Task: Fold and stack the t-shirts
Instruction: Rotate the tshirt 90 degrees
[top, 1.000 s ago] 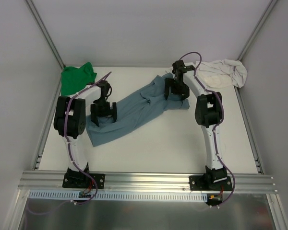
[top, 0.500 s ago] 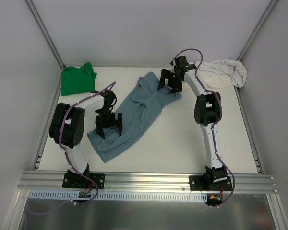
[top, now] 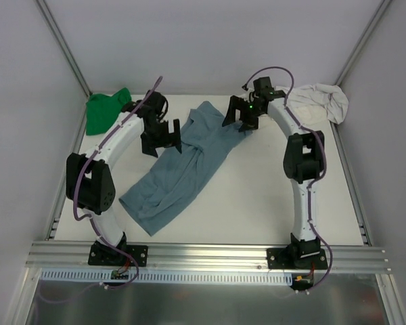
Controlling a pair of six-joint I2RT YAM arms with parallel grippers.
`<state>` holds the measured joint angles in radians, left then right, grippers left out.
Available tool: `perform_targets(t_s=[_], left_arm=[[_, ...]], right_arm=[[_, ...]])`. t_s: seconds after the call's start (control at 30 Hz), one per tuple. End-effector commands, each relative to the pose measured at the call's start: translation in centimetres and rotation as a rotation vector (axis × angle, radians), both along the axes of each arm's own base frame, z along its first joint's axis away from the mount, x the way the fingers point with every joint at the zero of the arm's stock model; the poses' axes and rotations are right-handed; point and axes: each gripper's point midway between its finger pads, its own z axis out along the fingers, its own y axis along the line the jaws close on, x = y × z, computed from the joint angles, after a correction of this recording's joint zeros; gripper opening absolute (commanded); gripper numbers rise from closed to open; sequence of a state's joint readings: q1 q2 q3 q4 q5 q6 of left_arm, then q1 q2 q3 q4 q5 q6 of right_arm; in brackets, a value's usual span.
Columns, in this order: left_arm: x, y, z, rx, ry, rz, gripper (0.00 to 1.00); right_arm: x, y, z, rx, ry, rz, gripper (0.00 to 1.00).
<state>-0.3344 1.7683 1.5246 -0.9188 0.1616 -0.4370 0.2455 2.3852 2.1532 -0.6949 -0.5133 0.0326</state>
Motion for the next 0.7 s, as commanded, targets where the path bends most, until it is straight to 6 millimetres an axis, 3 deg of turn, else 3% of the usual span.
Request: perform_targets(t_s=[0.0,0.07,0.1,0.17,0.2,0.27,0.3,0.33,0.4,0.5,0.67], left_arm=[[3.0,0.3,1.6,0.064,-0.106,-0.070,0.98],[5.3,-0.7,2.5,0.035,-0.169,-0.122,0.98],[6.2,-1.2,1.6,0.028,-0.164,-0.140,0.98],[8.6,-2.6,2.7,-0.010,-0.229,-0.179,0.97],[9.3,-3.2,1.2,-0.018,-0.203,-0.194,0.97],[10.8,-5.4,1.8,-0.118,-0.230,-0.252,0.97],[11.7,-6.5,0.3,-0.158,-0.220,-0.271,0.95],[12.2,-7.8,0.8,-0.223,-0.231,-0.298,0.95],[13.0,-8.7,-0.8,-0.249,-0.218,-0.318,0.94],[13.6,-8.8,-2.3,-0.241,-0.205,-0.322,0.95],[12.7,-8.1,-3.0,-0.214,-0.183,-0.322,0.99]], right_arm=[[-4.0,-0.1,10.4,-0.016,-0.185,0.059,1.00],[-7.7,-0.2,11.2,-0.042,-0.154,0.087,0.99],[-9.2,0.3,11.2,-0.074,-0.155,0.111,0.99],[-12.9,0.2,11.6,-0.100,-0.132,0.135,1.00],[-14.2,0.8,11.6,-0.092,-0.115,0.135,0.99],[-16.8,1.7,12.3,-0.059,-0.113,0.154,1.00],[-18.4,1.8,10.5,-0.055,-0.051,0.152,0.99],[-19.6,2.1,9.9,-0.055,-0.026,0.160,0.99],[-22.7,3.0,8.2,-0.051,0.040,0.216,0.99],[-25.8,4.2,6.9,-0.067,0.086,0.306,0.99],[-29.3,6.9,7.0,-0.056,0.121,0.453,0.99]])
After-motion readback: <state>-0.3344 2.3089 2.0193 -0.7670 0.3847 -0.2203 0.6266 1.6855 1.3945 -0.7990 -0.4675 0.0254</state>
